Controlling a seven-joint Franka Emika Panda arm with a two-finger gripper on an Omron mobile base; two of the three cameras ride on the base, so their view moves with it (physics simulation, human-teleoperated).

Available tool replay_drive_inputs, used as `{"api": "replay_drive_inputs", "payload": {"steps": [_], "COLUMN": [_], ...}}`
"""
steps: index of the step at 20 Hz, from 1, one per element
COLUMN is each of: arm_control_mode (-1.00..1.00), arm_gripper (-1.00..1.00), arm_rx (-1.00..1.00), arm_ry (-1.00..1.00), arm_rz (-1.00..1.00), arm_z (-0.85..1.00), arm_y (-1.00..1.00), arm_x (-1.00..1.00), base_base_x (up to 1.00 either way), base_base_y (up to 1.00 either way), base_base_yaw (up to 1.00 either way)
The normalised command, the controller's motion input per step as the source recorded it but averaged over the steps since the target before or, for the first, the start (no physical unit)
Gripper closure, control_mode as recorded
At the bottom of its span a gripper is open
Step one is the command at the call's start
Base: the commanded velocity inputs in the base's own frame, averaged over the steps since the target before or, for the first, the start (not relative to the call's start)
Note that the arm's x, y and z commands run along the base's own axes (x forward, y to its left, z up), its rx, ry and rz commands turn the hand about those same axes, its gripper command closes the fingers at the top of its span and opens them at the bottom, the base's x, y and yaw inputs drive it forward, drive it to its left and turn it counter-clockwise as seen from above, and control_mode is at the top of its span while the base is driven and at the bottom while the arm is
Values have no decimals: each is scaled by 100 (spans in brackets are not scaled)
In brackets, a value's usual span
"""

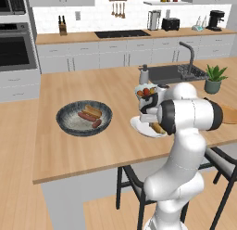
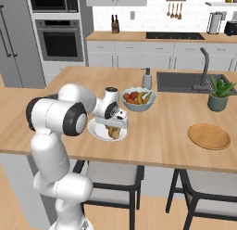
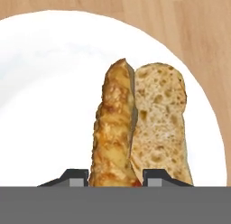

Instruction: Place one bun and one sausage from the bowl on each plate.

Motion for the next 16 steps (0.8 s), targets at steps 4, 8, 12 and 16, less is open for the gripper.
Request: {"api": "replay_drive_inputs", "payload": {"steps": [4, 8, 12, 16], "arm_control_mode": [-100, -100, -100, -100], "arm_gripper": [-100, -100, -100, -100], "arm_rx": [0, 0, 0, 0], "arm_ry": [0, -1, -11, -15], "arm_rz": [0, 0, -1, 0], "arm_z": [0, 9, 16, 36], "arm_y": [0, 0, 2, 11], "arm_x": [-1, -15, -8, -14], "base_base_x": [0, 0, 0, 0], "base_base_y": [0, 0, 0, 0], "base_base_yaw": [0, 0, 0, 0]}}
